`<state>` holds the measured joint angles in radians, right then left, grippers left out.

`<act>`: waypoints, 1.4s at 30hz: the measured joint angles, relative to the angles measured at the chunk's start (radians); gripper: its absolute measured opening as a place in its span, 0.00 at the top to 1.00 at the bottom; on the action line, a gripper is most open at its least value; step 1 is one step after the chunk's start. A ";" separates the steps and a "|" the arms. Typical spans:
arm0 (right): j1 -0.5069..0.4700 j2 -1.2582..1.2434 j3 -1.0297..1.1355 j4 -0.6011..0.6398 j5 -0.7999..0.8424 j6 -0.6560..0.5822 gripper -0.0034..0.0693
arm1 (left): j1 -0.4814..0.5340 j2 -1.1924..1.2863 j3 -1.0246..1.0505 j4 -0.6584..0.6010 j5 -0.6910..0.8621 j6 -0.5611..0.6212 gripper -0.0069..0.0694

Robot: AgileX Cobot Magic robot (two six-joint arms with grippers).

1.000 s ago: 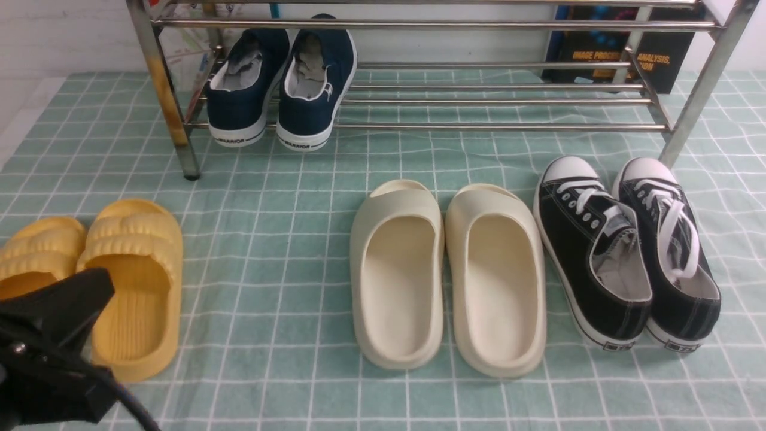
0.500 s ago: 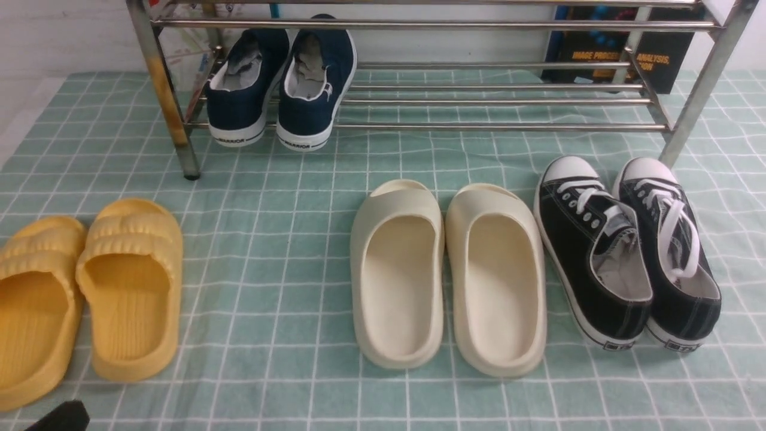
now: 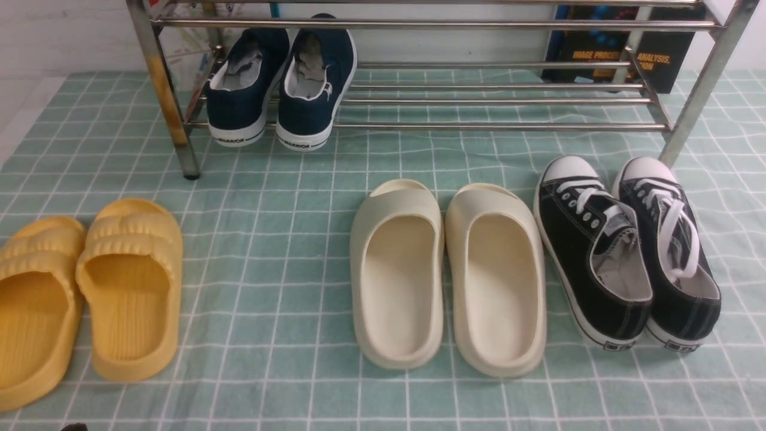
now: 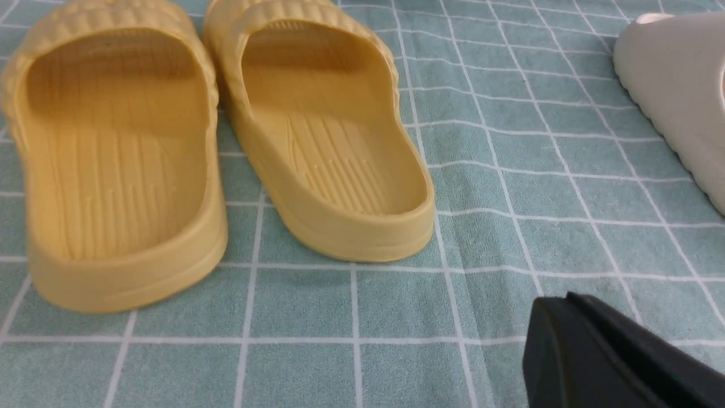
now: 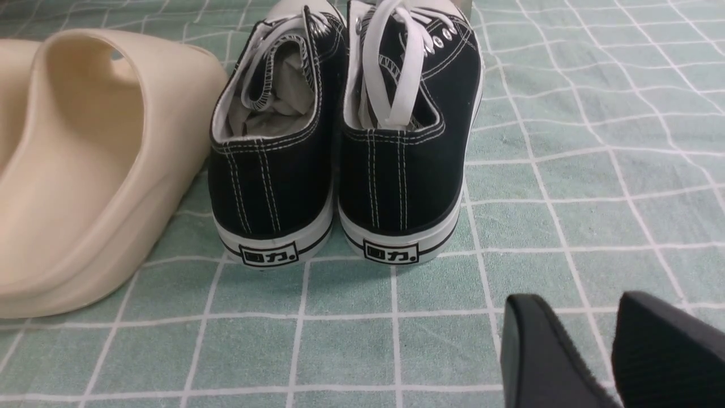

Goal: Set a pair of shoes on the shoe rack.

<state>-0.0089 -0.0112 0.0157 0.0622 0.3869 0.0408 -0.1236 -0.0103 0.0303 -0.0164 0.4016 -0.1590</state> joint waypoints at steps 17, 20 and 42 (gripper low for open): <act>0.000 0.000 0.000 0.000 0.000 0.000 0.62 | 0.008 0.000 0.000 -0.006 0.001 0.000 0.93; 0.000 0.000 0.000 0.000 0.000 0.000 0.62 | 0.008 0.000 0.000 -0.007 0.001 0.000 0.93; 0.000 0.000 0.000 0.000 0.000 0.000 0.62 | 0.008 0.000 0.000 -0.007 0.000 0.000 0.91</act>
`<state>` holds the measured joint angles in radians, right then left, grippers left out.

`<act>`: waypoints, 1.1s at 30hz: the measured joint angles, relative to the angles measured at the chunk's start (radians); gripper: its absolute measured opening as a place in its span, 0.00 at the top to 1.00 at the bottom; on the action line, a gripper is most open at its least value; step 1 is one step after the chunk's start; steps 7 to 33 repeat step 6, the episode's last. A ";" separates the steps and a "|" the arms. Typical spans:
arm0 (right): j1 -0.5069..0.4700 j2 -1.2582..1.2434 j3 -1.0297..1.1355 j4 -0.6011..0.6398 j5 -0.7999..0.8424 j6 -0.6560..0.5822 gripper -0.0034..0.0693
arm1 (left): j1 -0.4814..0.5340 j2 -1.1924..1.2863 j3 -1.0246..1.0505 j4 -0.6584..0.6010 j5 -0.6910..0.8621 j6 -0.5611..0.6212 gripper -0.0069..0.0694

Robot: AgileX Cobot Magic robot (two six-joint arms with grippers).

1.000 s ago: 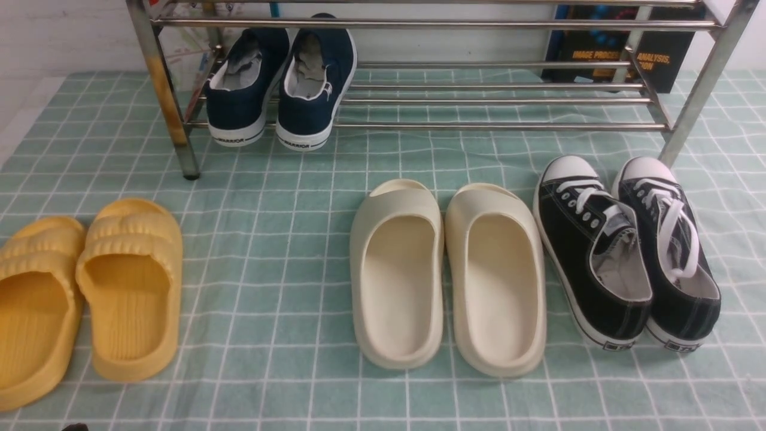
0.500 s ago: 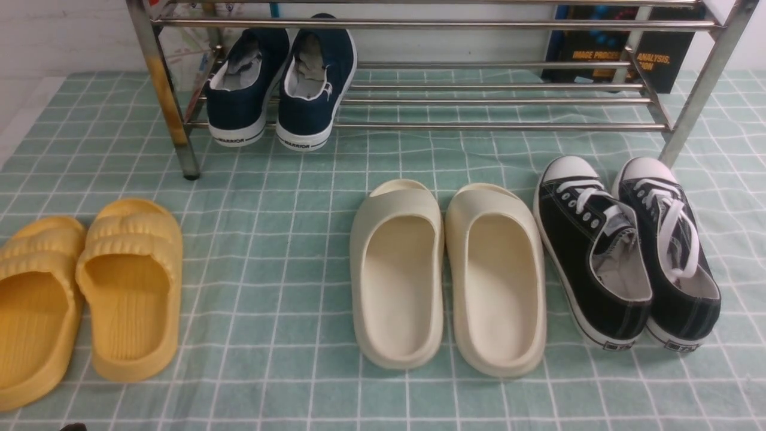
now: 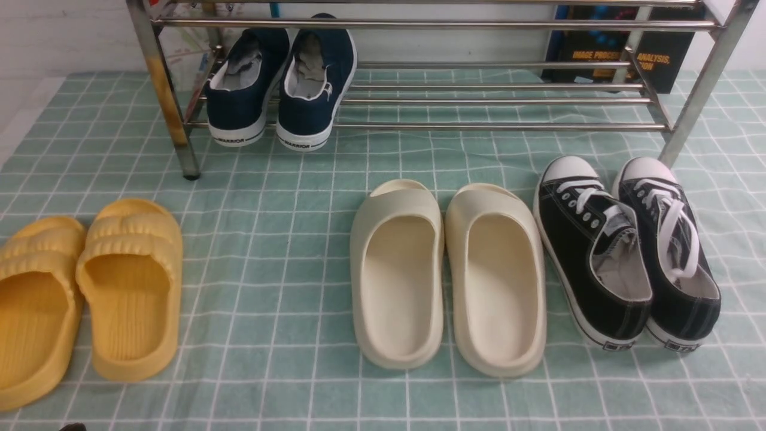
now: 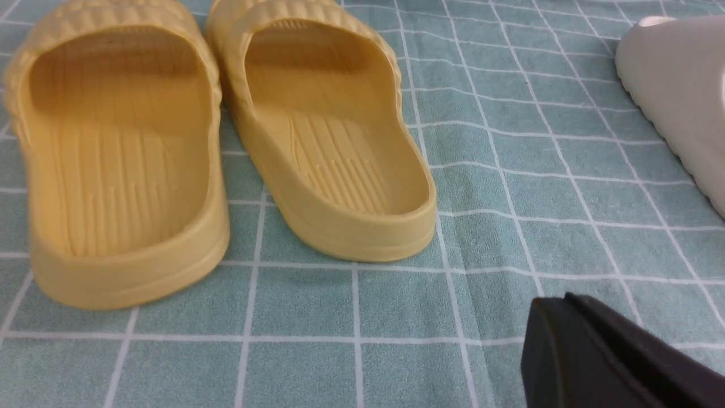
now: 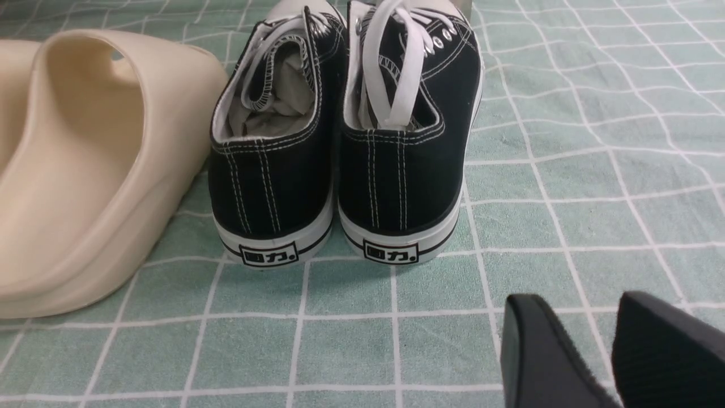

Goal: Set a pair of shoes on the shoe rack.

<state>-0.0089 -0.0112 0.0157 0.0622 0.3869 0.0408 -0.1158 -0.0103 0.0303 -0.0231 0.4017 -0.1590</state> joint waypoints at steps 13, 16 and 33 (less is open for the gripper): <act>0.000 0.000 0.000 0.000 0.000 0.001 0.62 | 0.000 0.000 0.000 0.000 0.000 0.000 0.90; 0.000 0.000 0.000 0.000 0.000 0.001 0.62 | 0.000 0.000 0.000 0.000 0.000 0.000 0.90; 0.000 0.000 0.000 0.000 0.000 0.001 0.62 | 0.000 0.000 0.000 0.000 0.000 0.000 0.90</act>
